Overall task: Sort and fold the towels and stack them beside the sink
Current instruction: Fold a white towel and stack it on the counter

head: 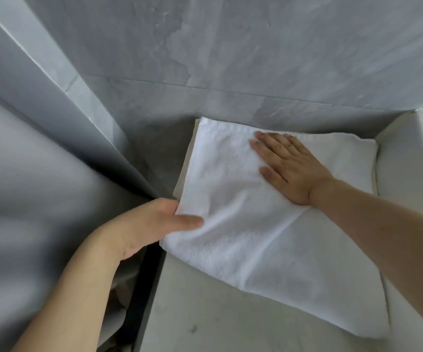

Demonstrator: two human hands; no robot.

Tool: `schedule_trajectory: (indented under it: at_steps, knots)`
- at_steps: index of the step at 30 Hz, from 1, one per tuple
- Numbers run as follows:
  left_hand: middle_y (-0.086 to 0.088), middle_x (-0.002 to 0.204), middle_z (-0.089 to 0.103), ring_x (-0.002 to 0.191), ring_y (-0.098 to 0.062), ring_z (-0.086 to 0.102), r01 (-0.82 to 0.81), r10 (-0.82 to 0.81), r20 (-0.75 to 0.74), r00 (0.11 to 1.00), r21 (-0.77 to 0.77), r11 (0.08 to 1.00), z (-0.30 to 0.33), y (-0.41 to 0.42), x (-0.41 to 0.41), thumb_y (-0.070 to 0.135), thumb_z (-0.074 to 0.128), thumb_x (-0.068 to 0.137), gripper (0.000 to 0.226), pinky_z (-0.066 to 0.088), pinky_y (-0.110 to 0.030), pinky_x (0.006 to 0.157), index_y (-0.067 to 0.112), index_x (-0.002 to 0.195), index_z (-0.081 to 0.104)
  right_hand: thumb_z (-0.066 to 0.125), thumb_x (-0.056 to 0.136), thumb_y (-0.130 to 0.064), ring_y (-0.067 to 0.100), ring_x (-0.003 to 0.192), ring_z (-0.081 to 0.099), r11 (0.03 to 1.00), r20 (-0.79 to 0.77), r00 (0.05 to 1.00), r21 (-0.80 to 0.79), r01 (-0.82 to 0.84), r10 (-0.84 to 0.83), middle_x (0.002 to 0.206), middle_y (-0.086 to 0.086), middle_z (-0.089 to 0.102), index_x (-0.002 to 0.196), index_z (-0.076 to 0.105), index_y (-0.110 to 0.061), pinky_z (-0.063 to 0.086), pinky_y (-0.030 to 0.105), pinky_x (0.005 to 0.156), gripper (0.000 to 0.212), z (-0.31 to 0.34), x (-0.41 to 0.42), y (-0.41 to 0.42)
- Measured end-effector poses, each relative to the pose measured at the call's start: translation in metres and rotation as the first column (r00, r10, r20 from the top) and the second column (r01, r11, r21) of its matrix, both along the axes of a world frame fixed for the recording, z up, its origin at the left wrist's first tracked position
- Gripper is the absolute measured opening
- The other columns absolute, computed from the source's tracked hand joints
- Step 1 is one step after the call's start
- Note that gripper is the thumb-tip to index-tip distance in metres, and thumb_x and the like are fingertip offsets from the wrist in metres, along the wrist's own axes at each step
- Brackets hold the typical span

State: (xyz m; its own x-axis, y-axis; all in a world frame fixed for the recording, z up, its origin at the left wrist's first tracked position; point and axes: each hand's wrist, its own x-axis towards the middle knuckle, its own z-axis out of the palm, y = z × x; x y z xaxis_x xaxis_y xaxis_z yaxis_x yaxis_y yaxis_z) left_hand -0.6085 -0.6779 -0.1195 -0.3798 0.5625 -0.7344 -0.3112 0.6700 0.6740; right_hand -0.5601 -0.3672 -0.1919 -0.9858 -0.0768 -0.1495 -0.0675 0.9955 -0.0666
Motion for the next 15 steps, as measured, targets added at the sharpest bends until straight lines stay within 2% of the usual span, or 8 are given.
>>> schedule_trajectory:
  at_steps: [2, 4, 5, 7, 9, 10, 12, 15]
  knots:
    - [0.018, 0.113, 0.071, 0.107, -0.004, 0.066, 0.199, -0.216, -0.093, 0.972, -0.167, 0.966, -0.005, -0.008, 0.006, 0.050, 0.075, 0.079, 0.042, 0.046, -0.032, 0.103, 0.033, 0.117, 0.070, -0.002, 0.094, -0.056, 0.013, 0.151, -0.003, 1.000, -0.011, 1.000, 0.005, 0.000, 0.000, 0.164, -0.007, -0.005, 0.157, -0.003, -0.030, -0.010, 0.031, 0.120, 0.068, -0.001, -0.001, 0.001]
    - [0.020, 0.111, 0.071, 0.105, -0.004, 0.065, 0.245, -0.294, -0.148, 0.944, -0.279, 0.929, -0.011, -0.015, 0.011, 0.055, 0.070, 0.077, 0.044, 0.047, -0.033, 0.102, 0.035, 0.116, 0.069, -0.002, 0.093, -0.056, 0.013, 0.151, -0.001, 1.000, -0.015, 1.000, 0.006, -0.003, 0.003, 0.164, -0.006, -0.003, 0.157, -0.001, -0.029, -0.008, 0.031, 0.121, 0.069, -0.001, -0.001, 0.001]
    - [0.019, 0.110, 0.071, 0.104, -0.005, 0.066, 0.211, -0.256, -0.157, 0.954, -0.255, 0.944, -0.012, -0.018, 0.015, 0.050, 0.068, 0.084, 0.035, 0.046, -0.031, 0.101, 0.033, 0.115, 0.070, -0.001, 0.093, -0.057, 0.014, 0.151, 0.000, 1.000, -0.017, 1.000, 0.004, -0.005, 0.005, 0.164, -0.006, -0.002, 0.157, 0.001, -0.029, -0.007, 0.031, 0.121, 0.070, -0.001, 0.000, 0.001]
    - [0.012, 0.108, 0.074, 0.102, -0.007, 0.068, 0.036, -0.047, -0.113, 0.993, -0.098, 0.995, -0.006, -0.020, 0.022, 0.037, 0.064, 0.094, 0.024, 0.045, -0.022, 0.091, 0.024, 0.112, 0.073, 0.001, 0.093, -0.056, 0.016, 0.151, 0.004, 1.000, -0.028, 1.000, 0.002, -0.006, 0.006, 0.165, -0.005, 0.002, 0.157, 0.004, -0.028, -0.005, 0.032, 0.121, 0.070, -0.002, -0.001, 0.000]
    - [0.006, 0.104, 0.076, 0.096, -0.008, 0.070, -0.154, 0.156, -0.063, 0.986, 0.037, 0.987, 0.003, -0.022, 0.026, 0.036, 0.065, 0.092, 0.026, 0.046, -0.020, 0.081, 0.018, 0.108, 0.073, 0.002, 0.094, -0.056, 0.017, 0.151, 0.006, 1.000, -0.036, 0.999, 0.006, -0.008, 0.008, 0.164, -0.004, 0.004, 0.157, 0.006, -0.028, -0.004, 0.032, 0.121, 0.069, -0.003, -0.001, 0.001]
    - [0.006, 0.103, 0.076, 0.095, -0.007, 0.071, -0.192, 0.194, -0.065, 0.979, 0.045, 0.980, 0.005, -0.024, 0.027, 0.039, 0.063, 0.092, 0.028, 0.046, -0.022, 0.081, 0.019, 0.108, 0.072, 0.002, 0.094, -0.056, 0.017, 0.151, 0.006, 1.000, -0.036, 0.999, 0.010, -0.008, 0.008, 0.164, -0.004, 0.004, 0.157, 0.006, -0.028, -0.005, 0.032, 0.121, 0.069, -0.003, -0.001, 0.001]
    - [0.011, 0.104, 0.075, 0.097, -0.006, 0.069, -0.162, 0.154, -0.108, 0.982, -0.066, 0.985, 0.002, -0.027, 0.030, 0.042, 0.054, 0.098, 0.027, 0.047, -0.026, 0.086, 0.025, 0.112, 0.070, 0.003, 0.094, -0.056, 0.017, 0.150, 0.007, 1.000, -0.040, 0.999, 0.015, -0.009, 0.009, 0.164, -0.004, 0.005, 0.156, 0.006, -0.029, -0.005, 0.031, 0.120, 0.068, -0.004, -0.001, 0.001]
    - [0.013, 0.107, 0.072, 0.099, -0.007, 0.067, -0.033, -0.010, -0.148, 0.989, -0.287, 0.957, -0.008, -0.032, 0.033, 0.051, 0.045, 0.101, 0.035, 0.048, -0.024, 0.088, 0.029, 0.116, 0.067, 0.004, 0.094, -0.056, 0.018, 0.150, 0.008, 1.000, -0.048, 0.999, 0.016, -0.005, 0.006, 0.164, -0.004, 0.006, 0.156, 0.008, -0.029, -0.006, 0.029, 0.119, 0.068, -0.003, 0.000, 0.000]
